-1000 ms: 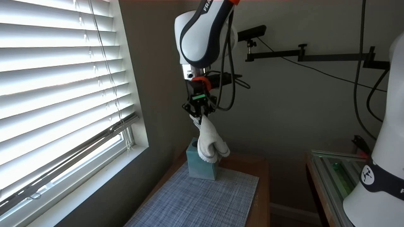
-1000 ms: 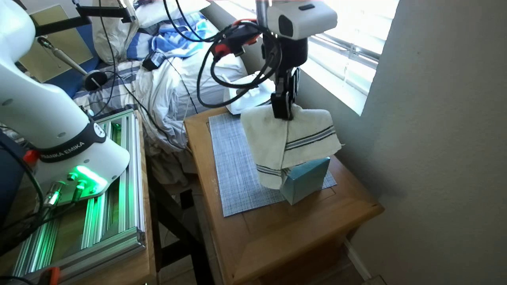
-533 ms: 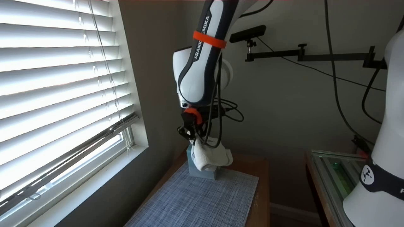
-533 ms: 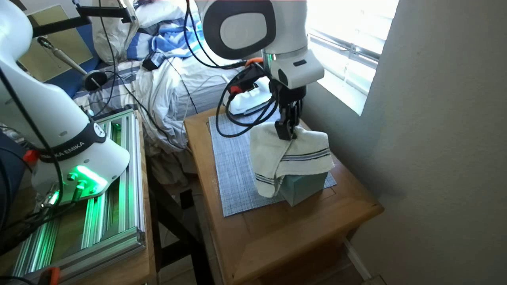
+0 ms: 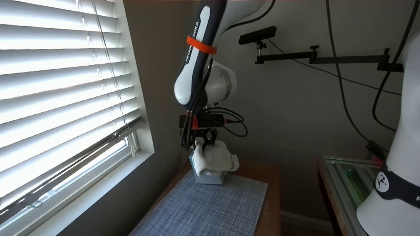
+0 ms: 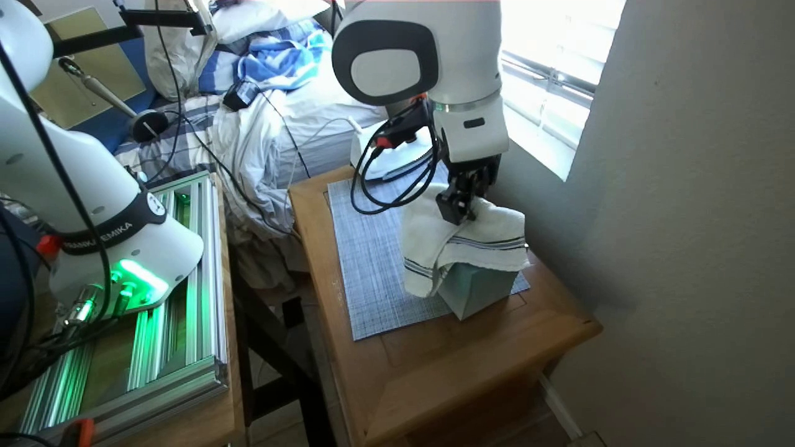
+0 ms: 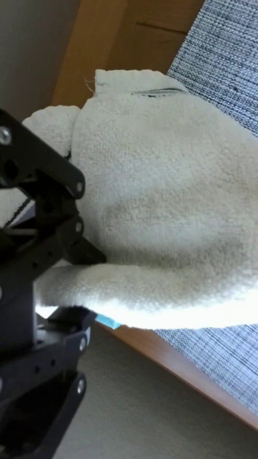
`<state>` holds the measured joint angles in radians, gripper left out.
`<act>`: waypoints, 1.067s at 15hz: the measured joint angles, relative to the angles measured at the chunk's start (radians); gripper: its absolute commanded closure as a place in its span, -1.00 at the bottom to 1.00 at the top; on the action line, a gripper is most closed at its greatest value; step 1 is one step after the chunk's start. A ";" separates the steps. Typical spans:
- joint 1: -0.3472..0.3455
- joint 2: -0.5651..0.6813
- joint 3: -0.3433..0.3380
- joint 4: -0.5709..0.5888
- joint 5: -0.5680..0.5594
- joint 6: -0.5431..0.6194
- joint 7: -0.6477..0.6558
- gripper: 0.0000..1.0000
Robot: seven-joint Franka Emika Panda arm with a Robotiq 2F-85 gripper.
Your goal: Put the towel on the tissue box
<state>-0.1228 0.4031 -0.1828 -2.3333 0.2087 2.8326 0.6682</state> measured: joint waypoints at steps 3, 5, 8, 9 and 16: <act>-0.001 0.019 -0.001 0.008 0.042 -0.010 -0.001 -0.56; -0.001 0.018 -0.008 0.007 0.043 -0.020 -0.001 -0.85; -0.004 -0.002 -0.015 0.005 0.051 -0.020 -0.003 -1.00; -0.009 -0.016 -0.012 0.002 0.067 -0.017 -0.014 -1.00; -0.077 -0.173 0.057 -0.032 0.257 0.002 -0.201 -1.00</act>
<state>-0.2002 0.2297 -0.1257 -2.3652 0.4662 2.8345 0.4669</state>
